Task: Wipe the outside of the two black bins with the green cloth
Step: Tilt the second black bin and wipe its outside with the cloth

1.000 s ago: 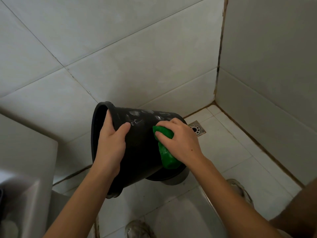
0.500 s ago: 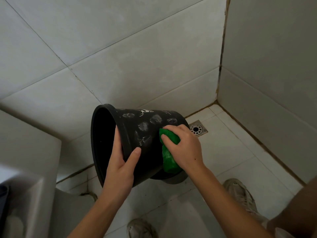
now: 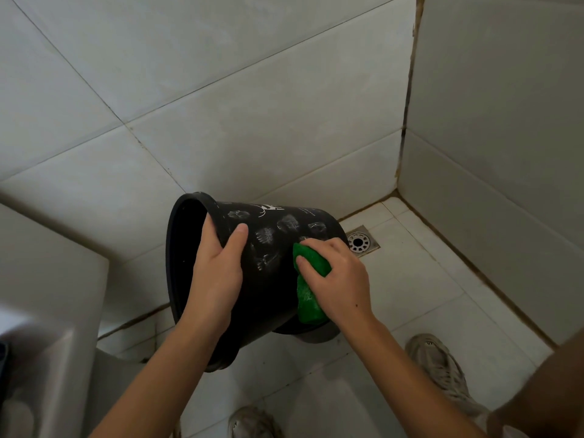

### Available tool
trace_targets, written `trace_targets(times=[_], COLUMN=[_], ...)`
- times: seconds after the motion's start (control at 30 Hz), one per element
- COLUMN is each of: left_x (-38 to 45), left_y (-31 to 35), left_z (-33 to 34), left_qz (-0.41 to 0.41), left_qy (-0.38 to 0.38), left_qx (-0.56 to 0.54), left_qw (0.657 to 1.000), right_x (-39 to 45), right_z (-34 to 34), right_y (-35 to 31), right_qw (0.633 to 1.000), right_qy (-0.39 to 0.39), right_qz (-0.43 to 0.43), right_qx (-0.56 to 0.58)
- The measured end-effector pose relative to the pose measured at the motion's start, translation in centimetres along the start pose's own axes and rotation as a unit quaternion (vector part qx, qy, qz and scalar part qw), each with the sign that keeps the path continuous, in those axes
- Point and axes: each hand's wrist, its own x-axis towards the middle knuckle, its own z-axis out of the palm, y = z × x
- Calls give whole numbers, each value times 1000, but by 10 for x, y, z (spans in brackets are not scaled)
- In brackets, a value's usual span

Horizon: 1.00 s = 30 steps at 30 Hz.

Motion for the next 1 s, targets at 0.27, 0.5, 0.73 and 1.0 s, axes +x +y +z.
trace_targets(times=[0.27, 0.5, 0.73, 1.0], left_x=[-11, -27, -29, -33], left_y=[-6, -25, -33, -33], left_z=[-1, -14, -13, -10], left_qz=[48, 77, 55, 55], left_qy=[-45, -42, -48, -68], left_qx=[-8, 20, -1, 8], left_qw=[998, 996, 997, 996], right_x=[-10, -23, -26, 28], right_z=[1, 9, 20, 0], right_y=[-2, -2, -32, -25], right_qw=[998, 997, 983, 992], right_qy=[48, 57, 111, 57], right_qz=[-28, -44, -142, 21], right_qx=[11, 15, -47, -108])
